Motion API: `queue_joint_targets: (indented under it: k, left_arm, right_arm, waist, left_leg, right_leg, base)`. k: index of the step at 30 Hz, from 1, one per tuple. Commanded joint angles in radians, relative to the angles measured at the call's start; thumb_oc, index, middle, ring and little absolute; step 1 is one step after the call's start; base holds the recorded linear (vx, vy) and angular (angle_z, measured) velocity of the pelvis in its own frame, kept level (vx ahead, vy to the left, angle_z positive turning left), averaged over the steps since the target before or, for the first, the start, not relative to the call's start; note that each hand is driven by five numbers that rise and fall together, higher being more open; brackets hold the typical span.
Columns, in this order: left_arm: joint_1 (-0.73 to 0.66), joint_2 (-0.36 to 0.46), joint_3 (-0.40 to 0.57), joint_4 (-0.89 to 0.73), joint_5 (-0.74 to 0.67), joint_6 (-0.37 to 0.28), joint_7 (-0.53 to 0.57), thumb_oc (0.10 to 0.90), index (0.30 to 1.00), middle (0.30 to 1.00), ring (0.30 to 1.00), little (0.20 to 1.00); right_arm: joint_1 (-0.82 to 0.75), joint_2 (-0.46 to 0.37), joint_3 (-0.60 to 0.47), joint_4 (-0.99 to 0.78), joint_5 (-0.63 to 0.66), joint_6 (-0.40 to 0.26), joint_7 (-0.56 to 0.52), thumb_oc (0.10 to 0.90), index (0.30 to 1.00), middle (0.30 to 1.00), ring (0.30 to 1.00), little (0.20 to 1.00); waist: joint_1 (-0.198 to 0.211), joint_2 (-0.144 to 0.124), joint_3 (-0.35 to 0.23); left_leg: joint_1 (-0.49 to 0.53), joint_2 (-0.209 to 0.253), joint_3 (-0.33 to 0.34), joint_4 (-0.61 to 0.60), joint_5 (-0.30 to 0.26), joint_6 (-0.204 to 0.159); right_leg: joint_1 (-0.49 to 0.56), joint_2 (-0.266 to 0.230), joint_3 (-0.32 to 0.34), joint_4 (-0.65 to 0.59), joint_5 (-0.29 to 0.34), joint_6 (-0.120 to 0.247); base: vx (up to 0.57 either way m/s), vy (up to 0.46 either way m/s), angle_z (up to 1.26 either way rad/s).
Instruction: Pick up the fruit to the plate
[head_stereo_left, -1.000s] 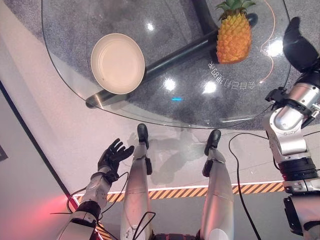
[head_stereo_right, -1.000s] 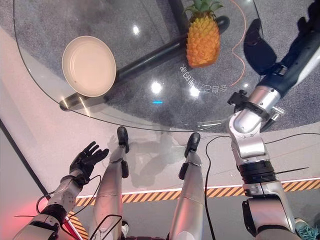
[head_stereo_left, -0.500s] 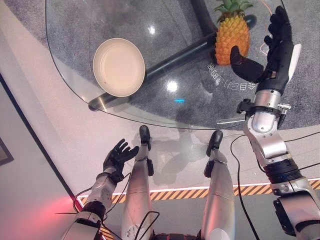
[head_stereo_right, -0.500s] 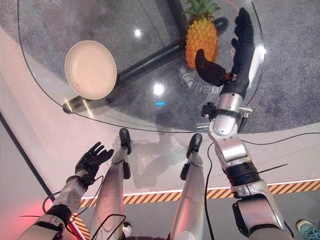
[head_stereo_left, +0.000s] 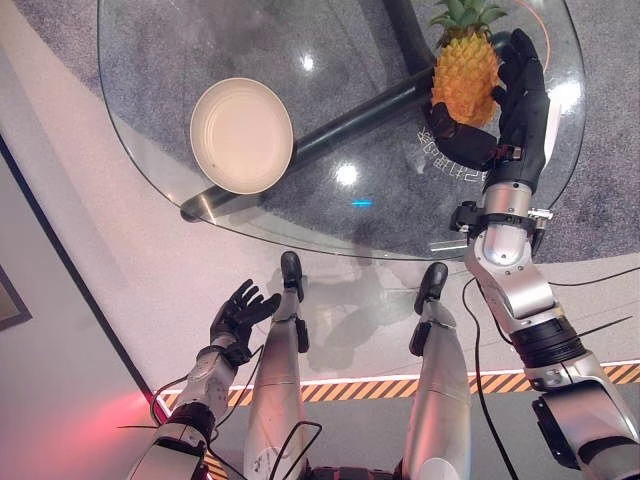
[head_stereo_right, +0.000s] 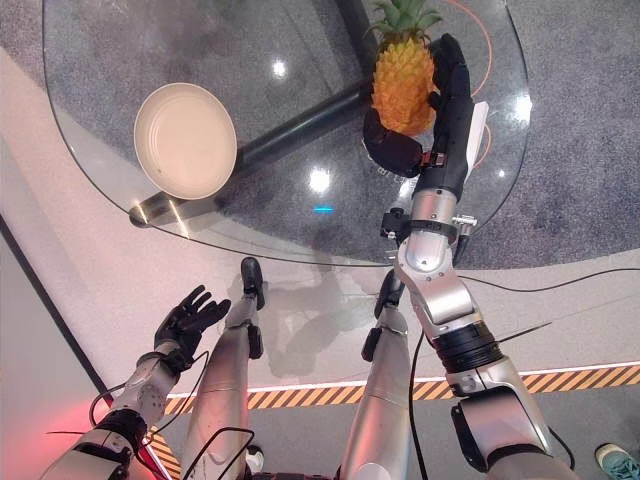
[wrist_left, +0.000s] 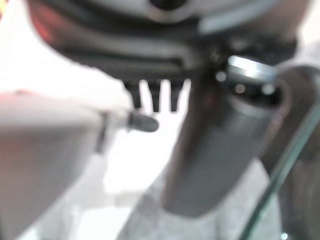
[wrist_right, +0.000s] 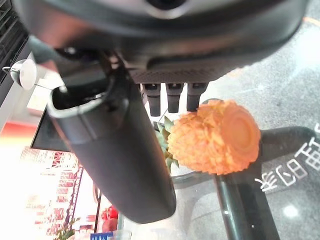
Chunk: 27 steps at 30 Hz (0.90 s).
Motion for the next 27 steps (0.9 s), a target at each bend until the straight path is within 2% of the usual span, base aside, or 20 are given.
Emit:
queue_joint_targets:
  k: [1,11,14,21,27]
  left_arm:
    - [0.080,-0.003,-0.032,0.004,0.020,-0.022,0.020,0.800,0.900,0.900,0.900,0.900]
    - [0.073,-0.006,-0.047,0.009,0.017,-0.019,0.023,0.800,0.900,0.900,0.900,0.900]
    - [0.072,-0.008,-0.051,0.006,0.022,-0.016,0.024,0.800,0.900,0.900,0.900,0.900]
    - [0.064,-0.009,-0.065,0.009,0.025,-0.016,0.024,0.800,0.900,0.900,0.900,0.900]
    - [0.055,-0.007,-0.073,0.014,0.025,-0.014,0.021,0.800,0.900,0.900,0.900,0.900]
  right_arm:
    - [-0.064,-0.024,-0.020,-0.129,-0.026,-0.034,-0.068,0.800,0.900,0.900,0.900,0.900]
    - [-0.098,-0.020,-0.025,-0.083,-0.061,0.013,-0.192,0.800,0.900,0.900,0.900,0.900]
    - [-0.122,-0.028,-0.024,-0.066,-0.135,0.057,-0.255,0.800,0.900,0.900,0.900,0.900]
    - [-0.171,-0.050,-0.006,0.006,-0.135,0.095,-0.314,0.800,0.900,0.900,0.900,0.900]
    - [-0.207,-0.053,0.011,0.056,-0.117,0.116,-0.322,0.800,0.900,0.900,0.900,0.900]
  waist:
    - [-0.006,0.036,-0.016]
    - [0.002,0.038,-0.016]
    - [0.007,0.041,-0.016]
    - [0.018,0.043,-0.016]
    - [0.026,0.049,-0.016]
  left_leg:
    - [0.001,-0.015,-0.020,0.051,-0.031,0.041]
    - [0.002,-0.017,-0.024,0.049,-0.030,0.043]
    - [0.000,-0.018,-0.028,0.049,-0.031,0.044]
    - [0.000,-0.020,-0.033,0.049,-0.031,0.046]
    - [0.002,-0.022,-0.037,0.046,-0.031,0.046]
  right_leg:
    - [0.005,0.015,-0.080,-0.043,0.048,-0.048]
    - [0.008,0.013,-0.082,-0.044,0.051,-0.046]
    - [0.005,0.011,-0.083,-0.042,0.052,-0.045]
    - [0.010,0.007,-0.088,-0.044,0.054,-0.044]
    - [0.011,0.003,-0.091,-0.046,0.055,-0.042]
  base:
    - [0.00,0.000,0.00]
    - [0.00,0.000,0.00]
    - [0.00,0.000,0.00]
    - [0.00,0.000,0.00]
    - [0.00,0.000,0.00]
